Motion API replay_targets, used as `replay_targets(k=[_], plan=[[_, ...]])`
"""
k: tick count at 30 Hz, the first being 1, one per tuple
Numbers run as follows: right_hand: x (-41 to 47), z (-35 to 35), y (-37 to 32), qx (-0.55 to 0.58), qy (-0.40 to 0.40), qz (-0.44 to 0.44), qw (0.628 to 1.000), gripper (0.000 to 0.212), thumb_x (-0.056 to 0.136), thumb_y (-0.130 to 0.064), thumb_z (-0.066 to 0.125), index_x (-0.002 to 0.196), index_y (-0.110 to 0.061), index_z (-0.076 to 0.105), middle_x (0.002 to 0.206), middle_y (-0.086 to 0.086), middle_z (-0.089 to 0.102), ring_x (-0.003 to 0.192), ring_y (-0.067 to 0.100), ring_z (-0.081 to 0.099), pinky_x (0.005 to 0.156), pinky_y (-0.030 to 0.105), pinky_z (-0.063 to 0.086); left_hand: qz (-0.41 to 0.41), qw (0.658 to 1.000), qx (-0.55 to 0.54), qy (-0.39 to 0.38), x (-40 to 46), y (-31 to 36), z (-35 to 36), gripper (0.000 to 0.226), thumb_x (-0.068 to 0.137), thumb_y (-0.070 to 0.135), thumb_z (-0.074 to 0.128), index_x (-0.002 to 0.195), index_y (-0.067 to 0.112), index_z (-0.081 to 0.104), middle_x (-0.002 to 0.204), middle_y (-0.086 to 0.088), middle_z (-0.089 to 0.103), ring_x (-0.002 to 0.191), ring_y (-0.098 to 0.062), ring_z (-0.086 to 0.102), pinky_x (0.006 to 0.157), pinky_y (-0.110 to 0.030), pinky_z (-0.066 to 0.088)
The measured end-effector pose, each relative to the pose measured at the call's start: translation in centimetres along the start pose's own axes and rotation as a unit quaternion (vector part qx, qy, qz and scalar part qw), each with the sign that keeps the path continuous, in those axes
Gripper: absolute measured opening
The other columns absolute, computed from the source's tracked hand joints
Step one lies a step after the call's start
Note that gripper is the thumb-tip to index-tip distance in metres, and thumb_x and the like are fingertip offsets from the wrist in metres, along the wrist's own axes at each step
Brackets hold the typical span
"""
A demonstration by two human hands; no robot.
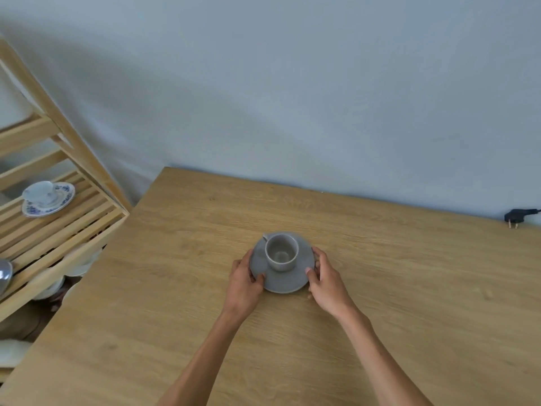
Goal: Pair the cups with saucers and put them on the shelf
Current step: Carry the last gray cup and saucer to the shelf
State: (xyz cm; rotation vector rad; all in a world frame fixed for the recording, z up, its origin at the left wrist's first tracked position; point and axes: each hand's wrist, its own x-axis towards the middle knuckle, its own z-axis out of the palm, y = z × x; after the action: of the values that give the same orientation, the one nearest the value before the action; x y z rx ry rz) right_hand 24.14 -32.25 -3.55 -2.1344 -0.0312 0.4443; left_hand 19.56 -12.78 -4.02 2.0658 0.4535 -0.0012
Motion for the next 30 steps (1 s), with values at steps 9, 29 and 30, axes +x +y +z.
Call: replay_targets(k=[9, 29, 30], plan=[[-0.6, 4.2, -4.0, -0.08, 0.003, -0.069, 0.994, 0.057, 0.109, -0.027, 0.041, 0.162, -0.023, 0.02, 0.166, -0.004, 0.03, 0.151, 0.016, 0.032, 0.123, 0.035, 0.03, -0.002, 0.999, -0.042, 0.03, -0.4, -2.0, -5.2, 0.064, 0.093, 0.008, 0.064, 0.15, 0.02, 0.037, 0.119, -0.003, 0.046, 0.088, -0.005, 0.061, 0.08, -0.003, 0.048], [7.6, 26.3, -22.0, -0.146, -0.166, -0.188, 0.957, 0.066, 0.105, -0.029, 0.053, 0.162, -0.02, 0.021, 0.158, 0.003, 0.045, 0.14, 0.021, 0.047, 0.114, 0.033, 0.038, -0.064, 0.985, 0.0, 0.158, 4.4, -14.9, -29.3, 0.062, 0.095, 0.018, 0.061, 0.15, 0.03, 0.034, 0.116, 0.003, 0.043, 0.105, -0.015, 0.054, 0.101, -0.03, 0.046], [8.3, 27.5, -22.8, -0.15, -0.171, -0.196, 0.954, 0.066, 0.105, -0.029, 0.053, 0.162, -0.018, 0.022, 0.16, 0.003, 0.043, 0.143, 0.022, 0.044, 0.116, 0.032, 0.036, -0.069, 0.984, 0.004, 0.164, 5.0, -15.6, -30.3, 0.061, 0.096, 0.017, 0.06, 0.15, 0.029, 0.035, 0.117, 0.002, 0.042, 0.104, -0.014, 0.053, 0.1, -0.027, 0.044]])
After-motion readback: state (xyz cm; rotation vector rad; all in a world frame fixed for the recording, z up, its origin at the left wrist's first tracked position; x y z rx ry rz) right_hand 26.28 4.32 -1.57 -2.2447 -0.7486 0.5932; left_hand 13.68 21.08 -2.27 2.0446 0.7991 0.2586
